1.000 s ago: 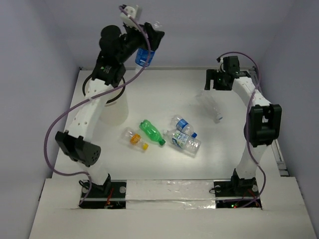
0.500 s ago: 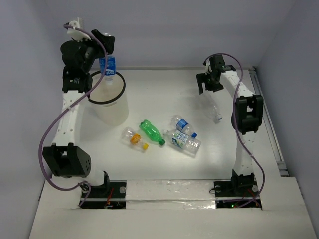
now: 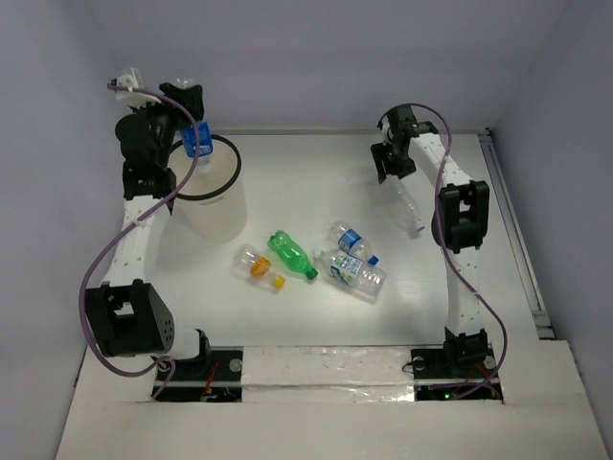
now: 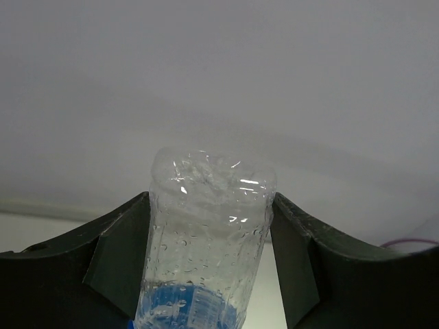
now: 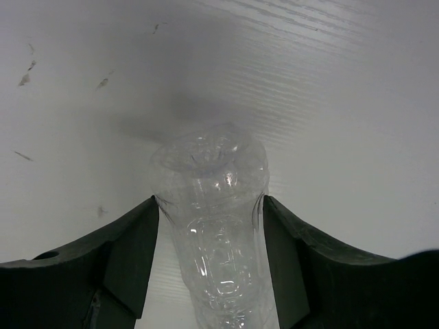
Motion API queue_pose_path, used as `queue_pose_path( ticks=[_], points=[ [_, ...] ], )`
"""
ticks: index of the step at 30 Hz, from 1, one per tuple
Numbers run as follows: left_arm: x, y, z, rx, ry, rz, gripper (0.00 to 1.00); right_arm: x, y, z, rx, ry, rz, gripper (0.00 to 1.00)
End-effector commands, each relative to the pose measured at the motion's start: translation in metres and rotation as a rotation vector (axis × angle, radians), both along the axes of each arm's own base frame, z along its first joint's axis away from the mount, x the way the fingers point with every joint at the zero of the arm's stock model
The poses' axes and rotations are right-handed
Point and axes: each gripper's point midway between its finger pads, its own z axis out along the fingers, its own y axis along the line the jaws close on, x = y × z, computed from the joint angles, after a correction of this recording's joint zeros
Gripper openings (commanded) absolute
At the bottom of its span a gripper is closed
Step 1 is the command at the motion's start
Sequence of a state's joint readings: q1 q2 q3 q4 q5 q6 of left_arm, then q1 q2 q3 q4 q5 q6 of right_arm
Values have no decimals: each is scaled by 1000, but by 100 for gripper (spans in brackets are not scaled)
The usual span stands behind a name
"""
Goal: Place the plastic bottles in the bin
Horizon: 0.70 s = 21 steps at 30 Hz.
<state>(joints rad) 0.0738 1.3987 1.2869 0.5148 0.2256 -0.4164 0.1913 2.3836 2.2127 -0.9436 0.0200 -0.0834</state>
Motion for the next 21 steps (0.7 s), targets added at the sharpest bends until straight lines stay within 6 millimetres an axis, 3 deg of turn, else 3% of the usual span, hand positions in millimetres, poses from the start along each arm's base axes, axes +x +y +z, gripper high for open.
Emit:
queue_pose_path(
  ticks=[1, 2, 7, 14, 16, 18, 19, 21],
  points=[
    [-16, 6, 13, 5, -124, 37, 34, 3, -2, 15, -19, -28, 4, 53],
    [-14, 8, -6, 6, -92, 46, 34, 4, -2, 15, -19, -35, 2, 52],
    [-19, 10, -34, 14, -80, 59, 38, 12, -8, 35, -32, -139, -41, 44],
    [-19, 8, -61, -7, -42, 50, 54, 14, -9, 165, 66, -460, -120, 42],
    [-20, 7, -62, -16, -36, 41, 60, 3, 2, 220, 156, -589, -125, 42],
    [-24, 5, -58, -19, -43, 33, 66, -8, 1, 250, 198, -660, -143, 42],
    [-25, 4, -58, -20, -43, 30, 73, -19, 5, 289, 237, -756, -134, 42],
    [-29, 3, -51, -20, -54, 26, 79, -34, 18, 320, 307, -820, -110, 42]
  ],
)
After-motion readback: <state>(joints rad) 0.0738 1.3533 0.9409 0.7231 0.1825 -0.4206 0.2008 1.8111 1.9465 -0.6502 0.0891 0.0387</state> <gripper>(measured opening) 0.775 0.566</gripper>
